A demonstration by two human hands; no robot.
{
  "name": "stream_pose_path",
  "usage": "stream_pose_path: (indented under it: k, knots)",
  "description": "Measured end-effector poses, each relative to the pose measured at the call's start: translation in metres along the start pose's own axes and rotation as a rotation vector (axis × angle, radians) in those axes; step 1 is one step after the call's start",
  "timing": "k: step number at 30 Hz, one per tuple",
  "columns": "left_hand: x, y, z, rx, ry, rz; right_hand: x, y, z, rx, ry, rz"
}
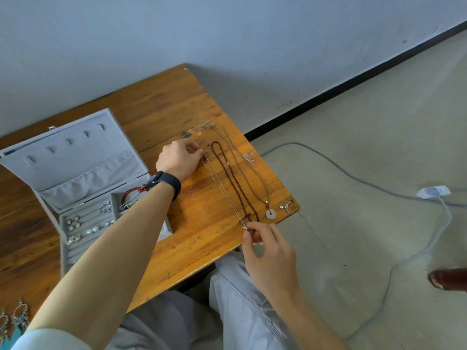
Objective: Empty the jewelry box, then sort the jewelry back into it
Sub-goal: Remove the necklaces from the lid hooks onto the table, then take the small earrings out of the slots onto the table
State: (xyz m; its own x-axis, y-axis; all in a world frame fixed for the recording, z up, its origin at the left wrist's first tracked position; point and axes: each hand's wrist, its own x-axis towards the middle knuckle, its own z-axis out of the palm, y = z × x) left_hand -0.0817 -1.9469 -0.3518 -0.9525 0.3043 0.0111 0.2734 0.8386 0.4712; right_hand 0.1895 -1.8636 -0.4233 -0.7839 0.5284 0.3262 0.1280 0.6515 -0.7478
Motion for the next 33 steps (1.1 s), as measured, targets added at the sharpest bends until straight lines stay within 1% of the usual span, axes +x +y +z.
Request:
stream_pose_path:
  k: [6, 10, 15, 18, 21, 23, 26, 30, 33]
  knots:
    - [-0.005, -0.003, 0.002, 0.079, 0.045, 0.065, 0.000, -0.001, -0.001, -0.009, 0.012, -0.001]
    - [-0.007, -0.002, 0.000, 0.098, 0.016, 0.080, 0.000, 0.000, -0.002, -0.025, 0.007, -0.011]
    - [-0.012, 0.001, -0.008, 0.062, -0.027, 0.055, 0.003, -0.001, -0.010, -0.043, -0.034, -0.027]
    - [-0.024, 0.001, -0.018, 0.075, -0.030, 0.085, 0.008, -0.004, -0.019, -0.028, -0.058, -0.085]
    - [-0.042, -0.005, -0.032, 0.125, 0.017, 0.128, 0.023, -0.015, -0.030, -0.086, -0.058, -0.167]
    - [-0.060, -0.013, -0.041, 0.146, 0.046, 0.125, 0.036, -0.028, -0.033, -0.157, -0.069, -0.224]
    - [-0.095, -0.031, -0.053, 0.158, 0.100, 0.115, 0.053, -0.048, -0.033, -0.217, -0.134, -0.293]
    - [-0.146, -0.060, -0.068, 0.159, 0.184, 0.088, 0.065, -0.073, -0.024, -0.232, -0.245, -0.354]
    - [-0.180, -0.086, -0.080, 0.162, 0.242, 0.016, 0.064, -0.093, -0.014, -0.221, -0.287, -0.379]
